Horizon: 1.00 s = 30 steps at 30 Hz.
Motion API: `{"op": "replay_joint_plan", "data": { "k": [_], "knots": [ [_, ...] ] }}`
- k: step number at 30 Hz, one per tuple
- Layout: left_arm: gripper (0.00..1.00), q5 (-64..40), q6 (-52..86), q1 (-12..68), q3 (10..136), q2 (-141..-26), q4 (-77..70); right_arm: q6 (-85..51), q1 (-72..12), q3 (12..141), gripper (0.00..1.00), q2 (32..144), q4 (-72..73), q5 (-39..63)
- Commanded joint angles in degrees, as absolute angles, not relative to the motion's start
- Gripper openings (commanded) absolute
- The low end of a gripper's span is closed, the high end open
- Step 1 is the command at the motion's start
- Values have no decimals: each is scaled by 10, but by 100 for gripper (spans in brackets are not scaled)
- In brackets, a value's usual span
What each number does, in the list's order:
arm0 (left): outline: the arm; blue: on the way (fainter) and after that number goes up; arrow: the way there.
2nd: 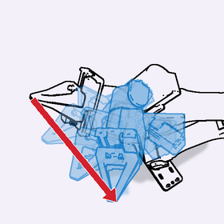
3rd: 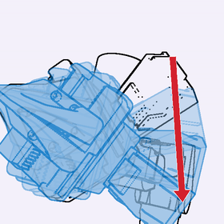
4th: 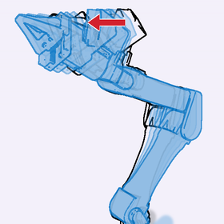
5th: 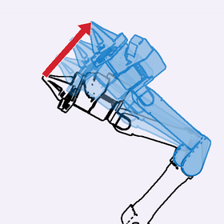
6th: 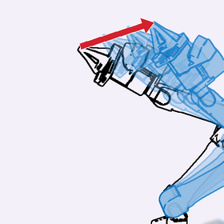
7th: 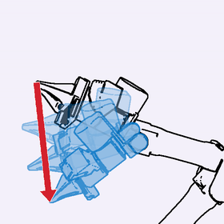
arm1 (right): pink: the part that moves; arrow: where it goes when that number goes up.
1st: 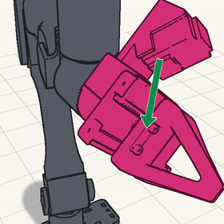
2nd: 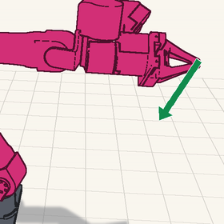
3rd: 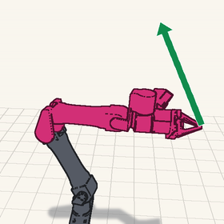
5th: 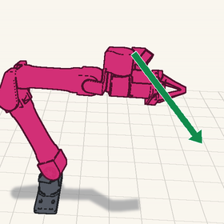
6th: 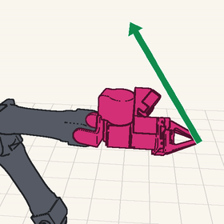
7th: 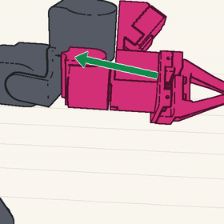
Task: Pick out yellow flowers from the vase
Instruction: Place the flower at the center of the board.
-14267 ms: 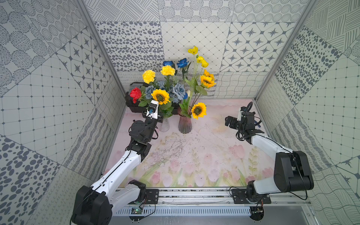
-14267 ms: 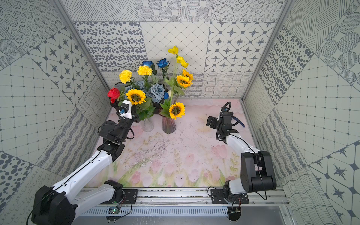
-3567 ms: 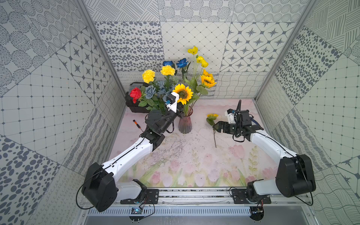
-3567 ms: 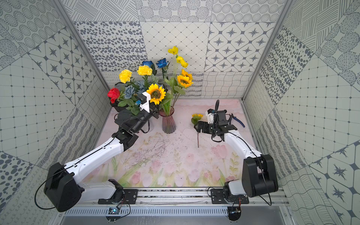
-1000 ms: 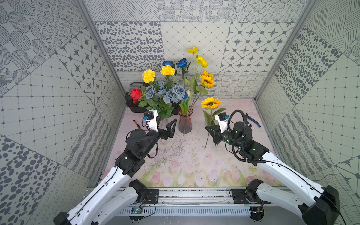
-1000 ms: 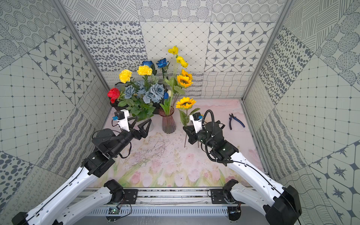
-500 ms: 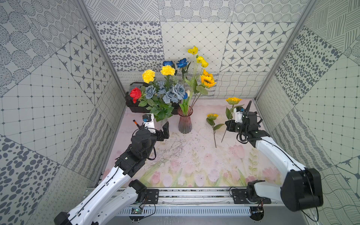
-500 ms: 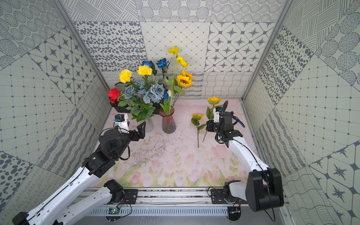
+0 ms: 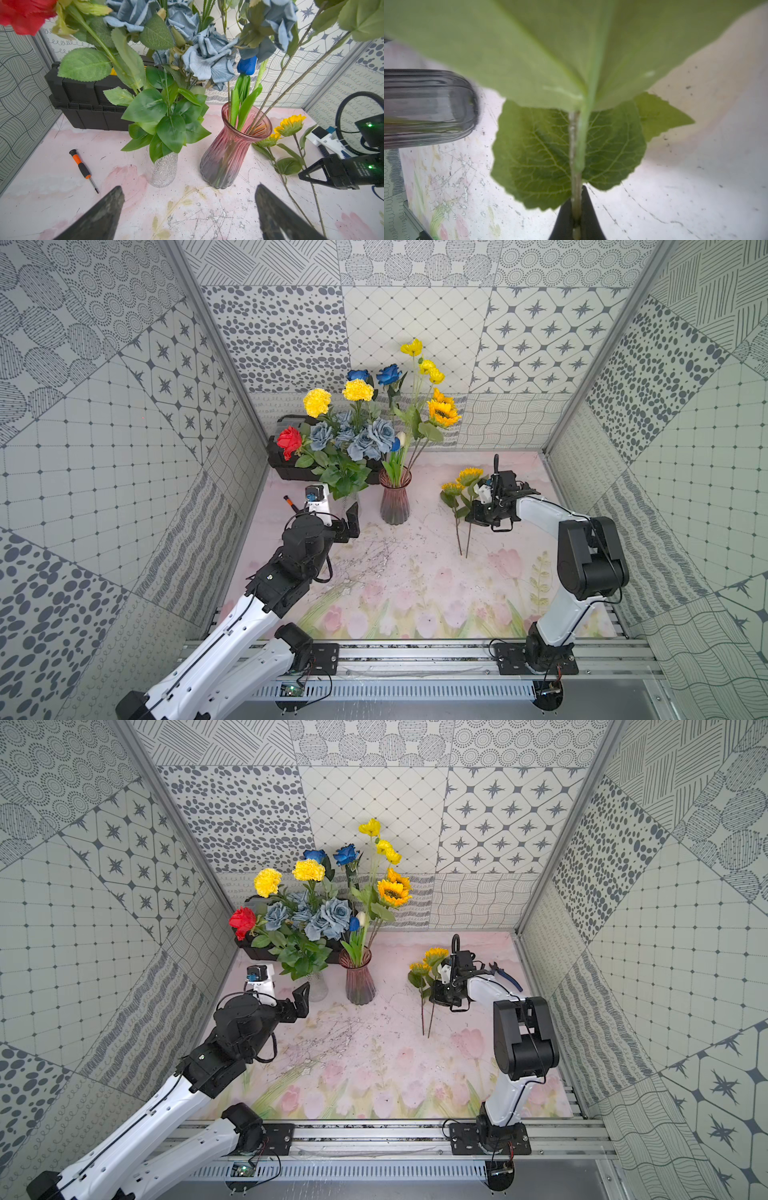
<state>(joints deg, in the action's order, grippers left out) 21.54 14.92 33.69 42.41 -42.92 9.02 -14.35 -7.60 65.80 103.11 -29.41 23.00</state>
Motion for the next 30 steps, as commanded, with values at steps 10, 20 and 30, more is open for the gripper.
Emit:
{"op": "replay_joint_plan", "data": {
  "k": [10,20,30],
  "knots": [
    [98,181,143,335,435,-458,74,-127,-69,686,20,1071,-331,222],
    [98,170,138,334,440,-469,68,-132,-69,677,50,1051,-326,215],
    [98,160,135,334,444,-477,62,-133,-69,652,74,957,-347,184]
  ]
}}
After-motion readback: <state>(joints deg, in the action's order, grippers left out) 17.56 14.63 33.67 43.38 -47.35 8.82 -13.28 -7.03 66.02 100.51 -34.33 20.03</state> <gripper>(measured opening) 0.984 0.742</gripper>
